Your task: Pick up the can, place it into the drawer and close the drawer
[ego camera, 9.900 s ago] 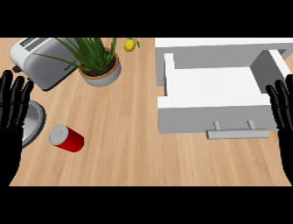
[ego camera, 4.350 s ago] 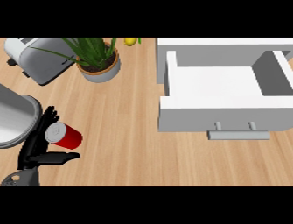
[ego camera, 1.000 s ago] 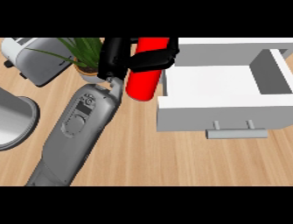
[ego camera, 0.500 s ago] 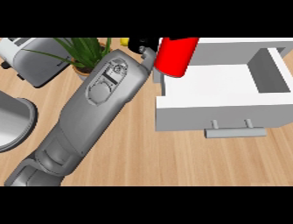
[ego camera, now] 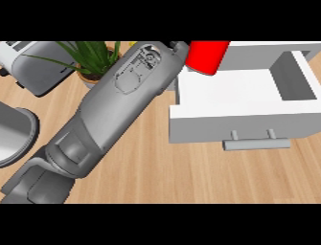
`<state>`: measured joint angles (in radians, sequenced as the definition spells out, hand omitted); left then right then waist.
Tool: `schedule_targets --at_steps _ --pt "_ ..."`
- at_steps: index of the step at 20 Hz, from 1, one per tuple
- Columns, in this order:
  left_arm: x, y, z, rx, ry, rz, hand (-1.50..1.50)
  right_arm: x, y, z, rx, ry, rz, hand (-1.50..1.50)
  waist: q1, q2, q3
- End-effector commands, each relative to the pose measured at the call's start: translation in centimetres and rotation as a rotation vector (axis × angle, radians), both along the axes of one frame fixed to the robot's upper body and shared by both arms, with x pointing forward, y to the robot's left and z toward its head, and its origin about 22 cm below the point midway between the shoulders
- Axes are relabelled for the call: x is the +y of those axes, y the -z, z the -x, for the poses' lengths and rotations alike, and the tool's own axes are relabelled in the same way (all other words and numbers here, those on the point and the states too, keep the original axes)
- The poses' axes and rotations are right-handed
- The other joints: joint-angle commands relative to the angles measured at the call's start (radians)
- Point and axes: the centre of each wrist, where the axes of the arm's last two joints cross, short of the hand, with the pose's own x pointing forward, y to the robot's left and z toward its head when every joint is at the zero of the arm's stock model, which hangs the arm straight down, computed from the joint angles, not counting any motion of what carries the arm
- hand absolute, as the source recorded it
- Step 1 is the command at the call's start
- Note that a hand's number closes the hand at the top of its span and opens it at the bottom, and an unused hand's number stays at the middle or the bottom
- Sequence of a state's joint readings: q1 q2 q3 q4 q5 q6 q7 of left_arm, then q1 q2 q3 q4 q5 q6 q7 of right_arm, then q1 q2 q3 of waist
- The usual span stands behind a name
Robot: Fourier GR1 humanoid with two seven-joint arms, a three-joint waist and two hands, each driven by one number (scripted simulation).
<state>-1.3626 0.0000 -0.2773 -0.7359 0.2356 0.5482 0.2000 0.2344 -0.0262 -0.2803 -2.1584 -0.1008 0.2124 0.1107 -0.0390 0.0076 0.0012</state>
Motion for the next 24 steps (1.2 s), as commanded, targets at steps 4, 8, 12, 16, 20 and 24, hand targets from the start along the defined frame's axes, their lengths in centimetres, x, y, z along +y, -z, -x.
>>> schedule_targets --at_steps 4,8,12,16,20,24 --pt "-0.9 0.0 -0.8 0.007 -0.022 -0.053 1.50 -0.8 0.2 0.3 0.011 0.004 -0.003 -1.50 -0.014 0.000 0.001" --pt "-0.7 0.0 -1.8 0.022 -0.035 -0.062 1.50 2.0 -0.4 -0.3 -0.020 -0.034 -0.017 -1.50 -0.029 0.006 0.001" --pt "-0.3 2.5 -1.9 0.031 -0.038 -0.093 1.50 1.6 -0.5 -0.4 -0.023 -0.016 -0.008 -1.50 -0.040 0.009 0.001" --pt "-0.2 3.8 -1.9 -0.005 -0.094 -0.105 1.50 0.6 -1.3 -1.4 -0.023 -0.036 0.005 -1.50 -0.046 0.011 0.001" --pt "-0.5 3.7 -1.9 -0.011 -0.091 -0.135 1.50 0.9 -1.6 -2.2 -0.010 -0.033 0.007 -1.50 -0.057 0.015 0.001" --pt "-0.1 4.8 -2.1 -0.026 -0.126 -0.167 1.50 1.3 -1.8 -3.3 -0.028 -0.053 0.003 -1.50 -0.069 0.022 0.002"
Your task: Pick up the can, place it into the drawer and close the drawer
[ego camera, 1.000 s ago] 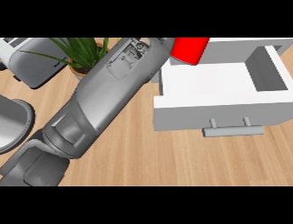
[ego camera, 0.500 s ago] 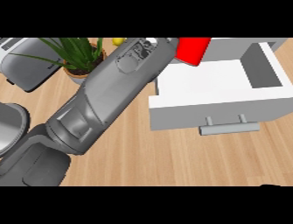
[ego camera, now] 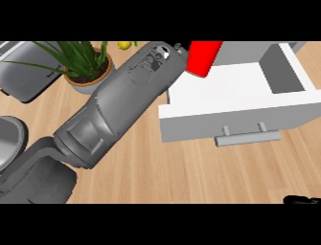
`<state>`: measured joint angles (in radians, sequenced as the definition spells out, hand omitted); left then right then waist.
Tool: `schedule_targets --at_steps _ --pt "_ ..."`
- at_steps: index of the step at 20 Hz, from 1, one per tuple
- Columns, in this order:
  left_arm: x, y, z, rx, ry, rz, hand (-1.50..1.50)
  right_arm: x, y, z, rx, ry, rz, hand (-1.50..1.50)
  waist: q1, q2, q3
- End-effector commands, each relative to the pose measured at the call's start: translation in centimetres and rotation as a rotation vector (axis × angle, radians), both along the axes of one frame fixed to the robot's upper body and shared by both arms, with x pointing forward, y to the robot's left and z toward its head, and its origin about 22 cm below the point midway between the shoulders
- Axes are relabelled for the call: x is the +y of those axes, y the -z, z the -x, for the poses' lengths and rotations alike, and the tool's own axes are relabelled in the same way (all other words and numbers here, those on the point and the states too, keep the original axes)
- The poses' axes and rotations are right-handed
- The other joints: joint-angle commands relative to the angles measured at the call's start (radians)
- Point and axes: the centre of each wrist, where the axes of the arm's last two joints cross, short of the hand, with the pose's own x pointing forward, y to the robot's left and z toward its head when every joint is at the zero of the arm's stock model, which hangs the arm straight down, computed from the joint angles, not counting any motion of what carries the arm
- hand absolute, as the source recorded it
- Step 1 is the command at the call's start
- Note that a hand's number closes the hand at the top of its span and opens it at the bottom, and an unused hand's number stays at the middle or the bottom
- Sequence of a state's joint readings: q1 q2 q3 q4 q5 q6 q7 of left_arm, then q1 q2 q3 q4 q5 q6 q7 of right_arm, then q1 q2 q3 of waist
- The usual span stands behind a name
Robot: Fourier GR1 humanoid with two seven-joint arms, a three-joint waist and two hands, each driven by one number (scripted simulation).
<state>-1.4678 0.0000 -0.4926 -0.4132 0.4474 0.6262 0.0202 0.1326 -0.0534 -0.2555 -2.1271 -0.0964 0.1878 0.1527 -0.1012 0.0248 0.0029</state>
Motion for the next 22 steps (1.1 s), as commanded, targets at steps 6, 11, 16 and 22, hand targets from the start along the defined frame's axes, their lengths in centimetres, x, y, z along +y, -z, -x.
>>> schedule_targets --at_steps 6,11,16,22 --pt "0.5 2.1 -0.1 -0.038 -0.021 -0.063 1.50 0.9 -0.2 -0.6 -0.010 -0.015 0.024 -1.50 -0.015 0.005 0.000" --pt "0.9 3.0 -0.2 -0.016 -0.093 -0.072 -1.50 0.7 -0.2 -0.5 -0.016 -0.043 0.014 -1.50 -0.043 0.010 0.001" --pt "1.2 3.9 -0.2 -0.021 -0.124 -0.048 -1.50 0.7 -1.1 -0.6 -0.033 -0.017 0.015 -1.50 -0.033 0.006 -0.001" --pt "1.1 3.7 -0.1 -0.034 -0.160 -0.023 -1.50 0.8 -1.7 0.6 -0.056 -0.047 0.044 -1.50 -0.047 0.004 0.000"
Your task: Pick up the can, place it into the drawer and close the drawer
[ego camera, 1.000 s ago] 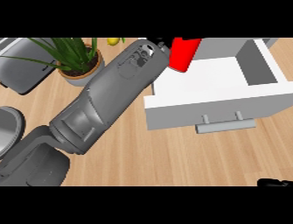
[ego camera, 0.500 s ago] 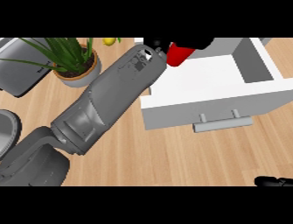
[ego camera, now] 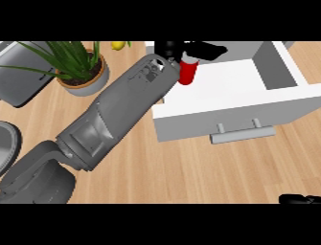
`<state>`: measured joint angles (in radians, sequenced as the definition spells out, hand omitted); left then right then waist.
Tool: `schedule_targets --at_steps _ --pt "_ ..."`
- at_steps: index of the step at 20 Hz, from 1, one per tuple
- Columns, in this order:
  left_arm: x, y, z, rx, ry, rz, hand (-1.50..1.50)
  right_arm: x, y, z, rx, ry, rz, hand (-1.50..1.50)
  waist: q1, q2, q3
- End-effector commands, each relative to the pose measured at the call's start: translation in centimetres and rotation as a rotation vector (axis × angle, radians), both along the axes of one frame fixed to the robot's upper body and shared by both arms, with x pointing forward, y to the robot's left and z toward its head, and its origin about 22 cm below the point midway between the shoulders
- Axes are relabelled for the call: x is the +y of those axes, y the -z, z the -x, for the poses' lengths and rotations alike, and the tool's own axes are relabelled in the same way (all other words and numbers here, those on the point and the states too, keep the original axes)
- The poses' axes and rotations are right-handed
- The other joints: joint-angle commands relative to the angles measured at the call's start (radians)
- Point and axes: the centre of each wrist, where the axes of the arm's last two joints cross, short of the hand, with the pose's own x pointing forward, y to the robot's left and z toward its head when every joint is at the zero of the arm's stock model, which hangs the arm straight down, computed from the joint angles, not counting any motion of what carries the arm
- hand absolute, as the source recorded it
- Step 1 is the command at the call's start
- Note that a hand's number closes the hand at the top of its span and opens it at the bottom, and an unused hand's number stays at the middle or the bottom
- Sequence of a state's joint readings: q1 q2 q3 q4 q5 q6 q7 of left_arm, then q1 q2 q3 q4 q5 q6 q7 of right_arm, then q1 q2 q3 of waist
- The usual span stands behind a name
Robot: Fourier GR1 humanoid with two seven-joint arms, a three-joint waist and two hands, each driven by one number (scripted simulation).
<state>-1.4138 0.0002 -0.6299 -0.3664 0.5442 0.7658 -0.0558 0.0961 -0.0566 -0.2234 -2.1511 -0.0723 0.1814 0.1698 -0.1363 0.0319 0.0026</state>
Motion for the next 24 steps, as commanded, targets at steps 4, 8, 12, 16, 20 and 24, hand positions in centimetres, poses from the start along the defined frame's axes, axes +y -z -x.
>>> schedule_targets --at_steps 4,8,12,16,20,24 --pt "0.2 0.7 0.2 0.010 -0.021 0.065 -1.50 -0.8 -0.7 1.0 -0.075 0.047 0.151 -1.50 0.014 -0.004 0.000" --pt "-0.4 -0.8 0.2 0.033 -0.014 0.103 -1.50 0.6 -2.7 1.1 -0.141 0.044 0.294 -1.50 0.015 -0.005 -0.002" --pt "0.1 0.2 0.1 0.017 0.013 0.134 -1.50 1.1 -2.7 1.1 -0.160 0.026 0.390 -1.50 0.039 -0.006 -0.002" --pt "-0.6 -1.4 0.1 -0.010 0.008 0.166 -1.50 1.4 -3.1 -0.2 -0.190 0.009 0.526 -1.50 0.041 -0.001 -0.001" --pt "-2.0 -2.7 1.2 -0.029 0.001 0.200 -1.50 1.8 -2.7 -1.0 -0.177 0.066 0.677 -1.50 0.071 -0.017 -0.001" --pt "-1.8 -3.6 0.6 -0.037 0.012 0.186 -1.50 2.3 -2.3 -3.2 -0.163 0.099 0.837 -1.50 0.107 -0.017 -0.002"
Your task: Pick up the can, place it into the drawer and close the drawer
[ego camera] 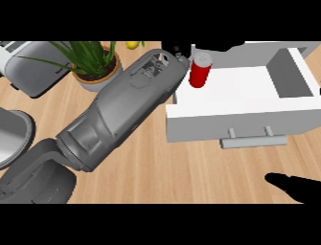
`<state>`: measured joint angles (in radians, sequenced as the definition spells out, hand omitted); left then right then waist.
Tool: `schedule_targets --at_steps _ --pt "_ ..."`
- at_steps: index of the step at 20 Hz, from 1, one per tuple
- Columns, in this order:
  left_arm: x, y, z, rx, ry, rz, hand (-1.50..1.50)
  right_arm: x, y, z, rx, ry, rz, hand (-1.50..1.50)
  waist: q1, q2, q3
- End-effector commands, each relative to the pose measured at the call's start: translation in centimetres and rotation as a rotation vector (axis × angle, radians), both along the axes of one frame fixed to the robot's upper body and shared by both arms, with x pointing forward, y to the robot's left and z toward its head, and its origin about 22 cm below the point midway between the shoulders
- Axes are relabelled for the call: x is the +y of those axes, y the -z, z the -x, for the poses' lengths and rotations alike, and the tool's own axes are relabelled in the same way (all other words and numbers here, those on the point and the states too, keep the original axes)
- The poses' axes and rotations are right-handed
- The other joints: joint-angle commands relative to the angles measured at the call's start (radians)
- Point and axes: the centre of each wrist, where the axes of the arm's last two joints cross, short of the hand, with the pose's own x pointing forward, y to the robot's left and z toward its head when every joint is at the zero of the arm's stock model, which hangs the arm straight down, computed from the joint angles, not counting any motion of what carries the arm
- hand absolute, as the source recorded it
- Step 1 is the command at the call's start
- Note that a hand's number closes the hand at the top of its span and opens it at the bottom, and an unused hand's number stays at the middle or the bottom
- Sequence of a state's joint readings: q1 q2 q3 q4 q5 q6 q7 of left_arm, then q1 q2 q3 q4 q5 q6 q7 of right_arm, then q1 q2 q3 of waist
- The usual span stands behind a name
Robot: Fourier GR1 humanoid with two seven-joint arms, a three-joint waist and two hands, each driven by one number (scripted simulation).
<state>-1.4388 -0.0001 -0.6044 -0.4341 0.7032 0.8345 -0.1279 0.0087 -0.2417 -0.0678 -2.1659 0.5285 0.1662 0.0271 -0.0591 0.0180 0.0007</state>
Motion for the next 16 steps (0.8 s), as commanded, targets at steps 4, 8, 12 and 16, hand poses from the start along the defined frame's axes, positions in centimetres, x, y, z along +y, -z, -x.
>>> schedule_targets --at_steps 4,8,12,16 --pt "-0.2 -0.1 0.2 0.009 0.008 0.009 -1.50 3.1 2.6 -2.7 0.027 0.039 0.266 -1.50 0.043 -0.007 0.000" --pt "0.3 -1.4 -0.2 0.025 0.011 0.007 -1.50 3.5 5.6 -3.9 0.071 0.075 0.373 -1.50 0.062 -0.016 0.000" --pt "0.7 -3.5 -0.2 -0.003 -0.001 0.015 -1.50 4.2 8.2 -6.4 0.082 0.131 0.414 -1.50 0.074 -0.019 0.000" --pt "2.4 -2.0 -0.1 0.040 -0.017 0.019 -1.50 4.9 11.0 -7.1 0.047 0.167 0.341 -1.50 0.078 -0.022 0.000"
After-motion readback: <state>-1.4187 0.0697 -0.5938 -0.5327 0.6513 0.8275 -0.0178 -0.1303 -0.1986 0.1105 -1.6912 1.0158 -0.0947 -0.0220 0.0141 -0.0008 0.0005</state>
